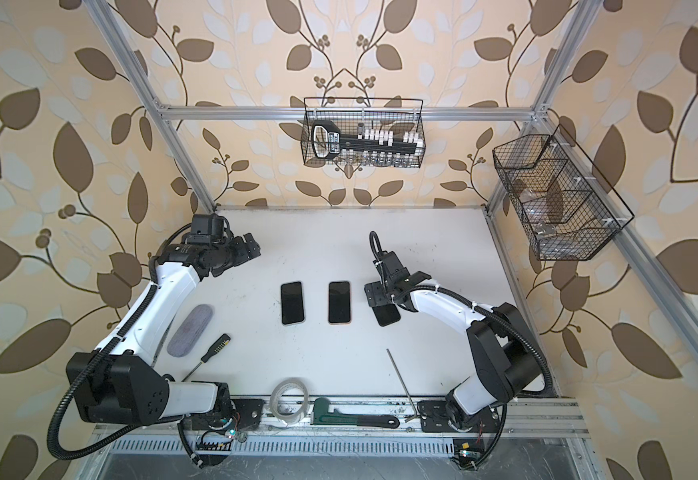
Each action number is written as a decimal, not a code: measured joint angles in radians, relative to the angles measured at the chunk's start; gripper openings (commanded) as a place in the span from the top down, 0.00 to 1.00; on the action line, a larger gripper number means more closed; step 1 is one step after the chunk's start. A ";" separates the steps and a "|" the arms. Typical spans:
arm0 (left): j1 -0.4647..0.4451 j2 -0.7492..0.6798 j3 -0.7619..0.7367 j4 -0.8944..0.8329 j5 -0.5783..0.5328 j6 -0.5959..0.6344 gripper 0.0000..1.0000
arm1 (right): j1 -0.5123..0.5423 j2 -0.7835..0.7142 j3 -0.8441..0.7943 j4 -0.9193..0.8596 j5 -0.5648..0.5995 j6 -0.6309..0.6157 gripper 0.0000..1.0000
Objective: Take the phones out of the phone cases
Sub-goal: 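Move the right gripper over the black-cased phone while the left arm rises, then lower the right gripper and close it on the black-cased phone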
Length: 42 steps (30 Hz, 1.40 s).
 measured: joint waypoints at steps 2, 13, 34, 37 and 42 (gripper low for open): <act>0.000 0.000 0.000 0.000 0.005 -0.002 0.01 | 0.002 0.019 -0.001 -0.003 0.000 0.005 0.11; 0.000 0.000 0.000 -0.001 0.051 -0.029 0.01 | 0.038 0.084 -0.014 -0.018 0.011 0.031 0.12; 0.000 0.014 -0.018 -0.001 0.074 -0.061 0.01 | 0.047 0.110 -0.027 -0.013 0.015 0.052 0.14; 0.000 0.037 -0.018 -0.008 0.075 -0.061 0.01 | 0.050 0.119 -0.031 -0.005 0.021 0.056 0.14; 0.000 0.048 -0.018 -0.018 0.074 -0.061 0.01 | 0.051 0.129 -0.035 0.002 0.023 0.055 0.14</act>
